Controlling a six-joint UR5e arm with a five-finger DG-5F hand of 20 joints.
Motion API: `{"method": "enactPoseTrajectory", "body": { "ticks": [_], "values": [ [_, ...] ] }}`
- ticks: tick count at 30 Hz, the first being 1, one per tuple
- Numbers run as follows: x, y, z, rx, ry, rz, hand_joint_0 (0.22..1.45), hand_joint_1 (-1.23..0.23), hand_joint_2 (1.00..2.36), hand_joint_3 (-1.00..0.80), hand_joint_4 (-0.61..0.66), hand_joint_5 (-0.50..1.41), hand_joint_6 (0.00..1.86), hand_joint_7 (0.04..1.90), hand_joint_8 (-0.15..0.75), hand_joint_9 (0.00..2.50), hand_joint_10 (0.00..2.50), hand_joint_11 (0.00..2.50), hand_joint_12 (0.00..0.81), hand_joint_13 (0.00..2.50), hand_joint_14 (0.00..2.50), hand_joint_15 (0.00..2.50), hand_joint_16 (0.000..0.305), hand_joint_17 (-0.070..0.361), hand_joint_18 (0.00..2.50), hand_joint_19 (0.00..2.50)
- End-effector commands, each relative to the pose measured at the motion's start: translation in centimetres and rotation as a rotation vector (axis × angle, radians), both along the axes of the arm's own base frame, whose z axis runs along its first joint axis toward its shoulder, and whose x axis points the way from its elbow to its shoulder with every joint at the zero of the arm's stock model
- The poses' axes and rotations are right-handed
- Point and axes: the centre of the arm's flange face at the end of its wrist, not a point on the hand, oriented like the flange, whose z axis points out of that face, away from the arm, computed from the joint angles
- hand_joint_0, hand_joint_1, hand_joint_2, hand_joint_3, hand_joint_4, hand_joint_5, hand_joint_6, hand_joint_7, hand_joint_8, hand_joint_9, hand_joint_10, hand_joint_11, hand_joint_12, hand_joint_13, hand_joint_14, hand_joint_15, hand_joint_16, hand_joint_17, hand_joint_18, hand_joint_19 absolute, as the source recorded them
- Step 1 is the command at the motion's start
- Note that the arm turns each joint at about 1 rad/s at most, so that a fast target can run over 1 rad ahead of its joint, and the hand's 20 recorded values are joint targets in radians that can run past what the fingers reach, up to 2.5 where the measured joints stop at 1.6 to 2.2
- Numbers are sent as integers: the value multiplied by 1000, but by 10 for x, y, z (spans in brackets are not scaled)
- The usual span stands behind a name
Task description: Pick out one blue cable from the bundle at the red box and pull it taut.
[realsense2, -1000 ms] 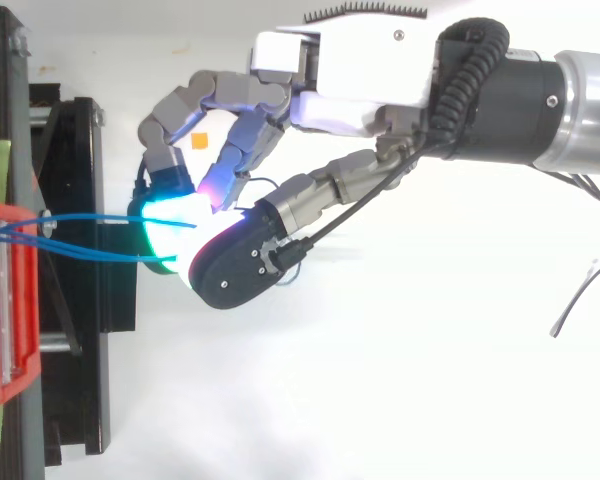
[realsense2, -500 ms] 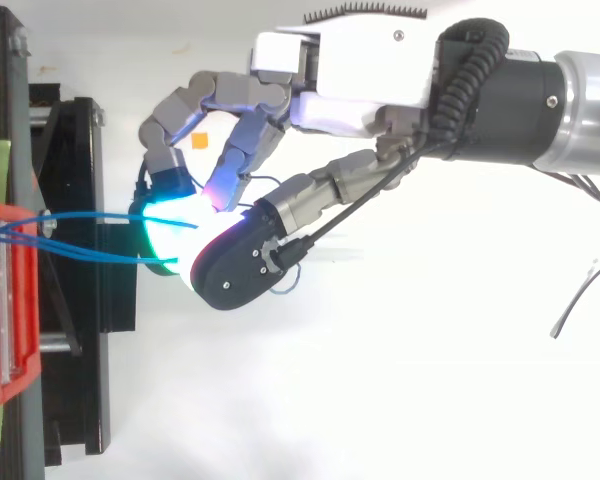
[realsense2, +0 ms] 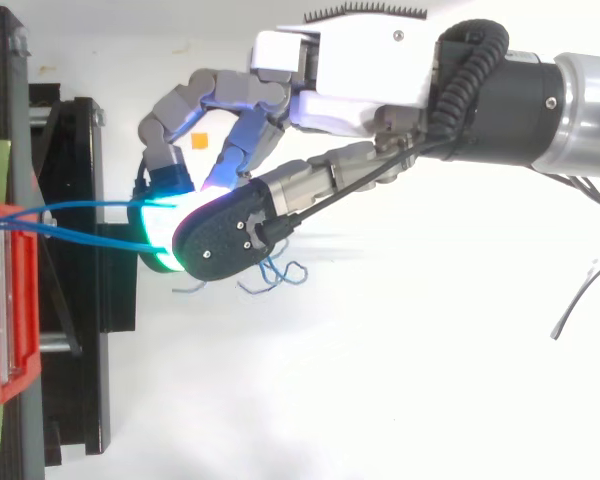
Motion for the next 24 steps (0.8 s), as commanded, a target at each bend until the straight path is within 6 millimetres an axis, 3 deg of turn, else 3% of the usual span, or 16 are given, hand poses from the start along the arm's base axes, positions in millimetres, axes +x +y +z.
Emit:
{"method": "enactPoseTrajectory", "body": {
  "ticks": [1, 8, 11, 18, 24],
  "values": [
    [0, 0, 1, 0, -1, 0, 582, -471, 1012, -388, -5, -148, 953, 1098, 218, 1086, 28, 799, 314, 986, 24, 680, 46, 103, 661, 740],
    [0, 0, 1, 3, -1, -5, 578, -526, 1010, -407, 27, -146, 943, 1095, 217, 1095, 27, 796, 318, 993, 24, 678, 46, 104, 668, 723],
    [0, -1, 0, 4, 0, -6, 530, -474, 1000, -500, 61, -148, 920, 1087, 230, 1104, 27, 794, 326, 1002, 25, 665, 49, 110, 689, 711],
    [0, 1, 1, 5, -1, -5, 450, -387, 1000, -500, 83, -147, 903, 978, 259, 1122, 23, 758, 357, 1033, 23, 654, 57, 127, 734, 686],
    [0, 2, 1, 5, -1, -3, 414, -536, 1000, -500, 106, -147, 899, 960, 257, 1120, 24, 767, 364, 1046, 20, 632, 60, 134, 761, 673]
  ]
}}
